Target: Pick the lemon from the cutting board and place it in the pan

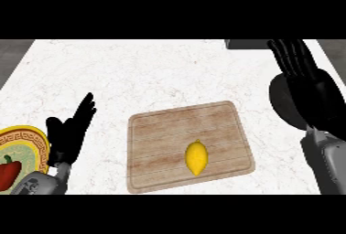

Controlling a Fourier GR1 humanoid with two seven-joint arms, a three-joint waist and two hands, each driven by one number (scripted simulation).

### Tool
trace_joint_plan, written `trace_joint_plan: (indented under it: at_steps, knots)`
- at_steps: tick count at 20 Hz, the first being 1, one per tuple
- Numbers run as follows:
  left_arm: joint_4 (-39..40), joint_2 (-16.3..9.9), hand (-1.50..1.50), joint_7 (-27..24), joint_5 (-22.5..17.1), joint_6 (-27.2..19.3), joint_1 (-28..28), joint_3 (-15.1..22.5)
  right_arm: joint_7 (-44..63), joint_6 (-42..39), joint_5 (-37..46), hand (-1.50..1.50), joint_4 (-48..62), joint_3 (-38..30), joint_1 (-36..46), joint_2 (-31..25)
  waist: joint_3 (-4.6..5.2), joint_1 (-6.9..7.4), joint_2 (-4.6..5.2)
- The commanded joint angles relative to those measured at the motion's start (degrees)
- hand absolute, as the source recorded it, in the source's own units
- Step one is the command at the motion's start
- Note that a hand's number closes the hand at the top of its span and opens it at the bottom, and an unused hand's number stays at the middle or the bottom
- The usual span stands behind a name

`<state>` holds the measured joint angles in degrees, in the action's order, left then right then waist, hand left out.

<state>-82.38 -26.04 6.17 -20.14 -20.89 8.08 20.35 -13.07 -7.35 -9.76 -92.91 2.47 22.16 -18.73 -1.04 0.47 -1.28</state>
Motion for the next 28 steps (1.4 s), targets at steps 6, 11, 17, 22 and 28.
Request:
trace_joint_plan:
  at_steps: [6,11,17,22,28]
  knots:
    - [-3.8,-2.12,0.0,-4.85,2.78,-1.59,7.91,-5.49,11.36,-12.97,-1.59,1.5,12.21,16.49,-3.82,4.02,1.06,2.52,2.17]
    - [-0.13,-1.53,0.0,-5.55,0.14,0.34,5.07,-8.12,1.17,7.01,17.85,-1.5,1.02,13.4,-14.97,-0.2,1.08,-2.43,0.92]
    - [-1.7,-0.19,0.0,-6.57,1.59,0.55,3.53,-7.9,8.52,2.63,19.55,-1.5,-17.97,9.57,-21.62,-11.58,1.11,-1.68,0.85]
    - [3.71,-0.71,0.0,-8.56,0.52,3.15,5.01,-10.13,21.47,-11.42,14.32,-1.5,-24.47,4.75,-13.86,-24.53,1.31,-1.95,1.08]
    - [-1.41,0.81,0.0,-6.14,2.99,2.0,4.93,-8.24,44.98,-17.08,7.92,-1.5,-28.21,7.3,-0.04,-23.29,1.17,0.01,1.12]
